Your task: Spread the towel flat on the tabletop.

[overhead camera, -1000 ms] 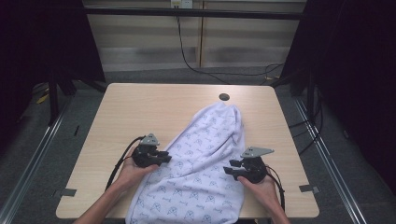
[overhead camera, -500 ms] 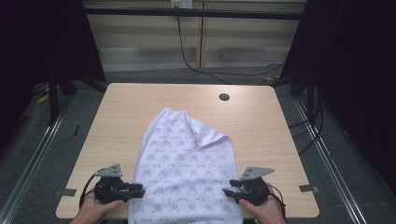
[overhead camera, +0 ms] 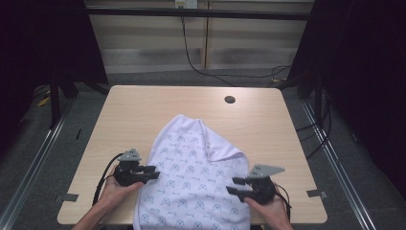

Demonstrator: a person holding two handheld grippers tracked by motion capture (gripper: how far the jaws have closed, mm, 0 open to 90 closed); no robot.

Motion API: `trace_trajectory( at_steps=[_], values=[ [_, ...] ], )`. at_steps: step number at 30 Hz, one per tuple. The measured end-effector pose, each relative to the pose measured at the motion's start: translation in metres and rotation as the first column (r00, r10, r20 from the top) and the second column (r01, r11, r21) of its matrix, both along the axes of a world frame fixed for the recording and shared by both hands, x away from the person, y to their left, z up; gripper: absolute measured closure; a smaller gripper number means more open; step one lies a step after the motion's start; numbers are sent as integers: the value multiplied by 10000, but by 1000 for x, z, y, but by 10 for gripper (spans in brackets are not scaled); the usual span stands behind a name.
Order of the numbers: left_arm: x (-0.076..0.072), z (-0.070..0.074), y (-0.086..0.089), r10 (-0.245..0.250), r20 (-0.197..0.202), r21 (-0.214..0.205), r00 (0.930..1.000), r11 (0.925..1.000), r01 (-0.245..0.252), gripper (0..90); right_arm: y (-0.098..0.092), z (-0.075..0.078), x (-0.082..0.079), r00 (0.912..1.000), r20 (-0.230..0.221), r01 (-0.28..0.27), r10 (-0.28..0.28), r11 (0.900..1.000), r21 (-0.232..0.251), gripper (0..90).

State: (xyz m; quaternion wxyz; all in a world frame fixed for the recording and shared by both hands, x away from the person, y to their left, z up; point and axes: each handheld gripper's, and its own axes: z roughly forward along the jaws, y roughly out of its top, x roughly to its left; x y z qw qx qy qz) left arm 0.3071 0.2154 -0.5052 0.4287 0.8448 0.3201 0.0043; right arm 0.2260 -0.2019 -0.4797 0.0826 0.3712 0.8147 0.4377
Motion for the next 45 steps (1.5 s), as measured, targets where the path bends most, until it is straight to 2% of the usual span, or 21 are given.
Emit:
trace_trajectory(
  at_steps=[4,7,11,13,15,17,18,19,22,26,28,31,32,33,34,37,39,40,43,44,45],
  values=[
    [-10,2,-1,-275,81,194,9996,9994,274,645,21,-7,51,9997,197,150,-148,9998,-97,528],
    [-13,1,2,-322,85,59,9994,9995,322,644,37,-15,75,9998,140,136,-134,9998,-113,500],
    [-10,0,4,-221,26,-39,9998,9997,221,636,53,-24,86,9995,270,188,-178,9992,-365,476],
    [-10,0,3,-183,14,-45,9998,9998,183,628,60,-29,88,9993,306,224,-199,9962,-842,472],
    [-9,0,3,-195,24,-45,9998,9998,195,626,63,-29,88,9974,592,472,-406,9924,-1138,547],
    [-9,0,3,-213,7,-89,9998,9997,213,626,62,-27,90,9952,833,630,-510,9871,-1475,726],
    [-9,0,3,-199,13,-93,9998,9998,199,627,60,-26,92,9958,723,646,-554,9892,-1318,833],
    [-9,0,4,-186,12,-55,9998,9998,186,627,56,-22,95,9958,697,666,-594,9920,-1072,882],
    [-9,0,5,-178,9,-43,9998,9998,178,627,36,1,103,9897,946,1095,-1076,9939,-154,891],
    [-10,1,5,-242,-39,-45,9997,9997,242,627,5,35,117,9735,1398,1826,-1812,9832,24,894],
    [-11,1,5,-346,-44,18,9994,9994,346,626,-12,45,125,9592,1560,2387,-2360,9711,10,894],
    [-14,2,6,-441,6,115,9990,9990,441,626,-38,51,135,9294,1680,3326,-3286,9431,48,869],
    [-15,2,6,-464,-48,97,9989,9989,465,625,-49,51,138,9130,1616,3763,-3746,9262,208,772],
    [-16,2,6,-475,-50,98,9989,9988,475,621,-57,50,139,9011,1481,4070,-4075,9127,353,702],
    [-16,2,6,-513,-40,105,9987,9986,513,616,-62,48,137,8977,1404,4144,-4176,9086,529,684],
    [-16,3,5,-560,-57,82,9984,9984,560,607,-62,40,129,9121,1248,3902,-3905,9203,284,607],
    [-13,5,6,-461,-48,-210,9989,9987,460,608,-53,33,119,9350,1137,3367,-3361,9415,138,603],
    [-11,6,7,-376,26,-297,9993,9989,376,608,-49,29,115,9417,1140,3183,-3166,9480,34,603],
    [0,11,9,69,158,-441,9999,9990,-62,608,-34,14,103,9674,691,2457,-2436,9690,-242,603],
    [6,12,9,244,312,-338,9992,9992,-233,608,-29,8,99,9753,476,2177,-2157,9751,-422,603],
    [11,13,8,370,370,-280,9986,9990,-360,609,-25,3,95,9791,370,2018,-2001,9781,-501,605]
  ],
)
